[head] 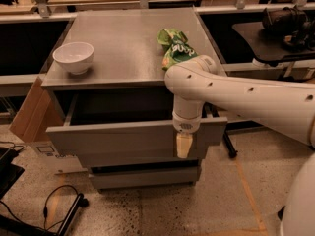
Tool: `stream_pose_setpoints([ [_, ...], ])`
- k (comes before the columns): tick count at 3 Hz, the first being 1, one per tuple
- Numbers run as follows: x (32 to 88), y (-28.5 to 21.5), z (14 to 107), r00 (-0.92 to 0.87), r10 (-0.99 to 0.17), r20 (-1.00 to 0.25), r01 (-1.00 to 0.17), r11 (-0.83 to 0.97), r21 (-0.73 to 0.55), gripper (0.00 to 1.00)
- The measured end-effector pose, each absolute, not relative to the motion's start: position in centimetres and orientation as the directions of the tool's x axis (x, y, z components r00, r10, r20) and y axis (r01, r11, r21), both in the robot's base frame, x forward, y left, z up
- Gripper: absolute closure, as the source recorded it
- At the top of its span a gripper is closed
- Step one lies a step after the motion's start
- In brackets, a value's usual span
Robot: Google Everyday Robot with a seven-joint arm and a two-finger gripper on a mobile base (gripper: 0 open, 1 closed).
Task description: Open top drawer
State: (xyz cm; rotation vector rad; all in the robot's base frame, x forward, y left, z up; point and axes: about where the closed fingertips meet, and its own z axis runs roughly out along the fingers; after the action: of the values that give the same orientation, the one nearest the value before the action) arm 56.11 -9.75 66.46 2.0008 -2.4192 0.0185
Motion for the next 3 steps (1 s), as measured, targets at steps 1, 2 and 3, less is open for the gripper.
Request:
stream_pose_setpoints([
  [1, 54.81, -9.69, 67.00, -0.204, -0.979, 0.017, -0.979, 0.204, 0.027, 0.64],
  [2, 54.80, -9.68, 67.47, -0.204, -0.979, 0.017, -0.979, 0.204, 0.027, 0.88],
  [3, 54.77, -9.69, 67.40, -0.203, -0.979, 0.018, -0.979, 0.204, 0.028, 0.86],
])
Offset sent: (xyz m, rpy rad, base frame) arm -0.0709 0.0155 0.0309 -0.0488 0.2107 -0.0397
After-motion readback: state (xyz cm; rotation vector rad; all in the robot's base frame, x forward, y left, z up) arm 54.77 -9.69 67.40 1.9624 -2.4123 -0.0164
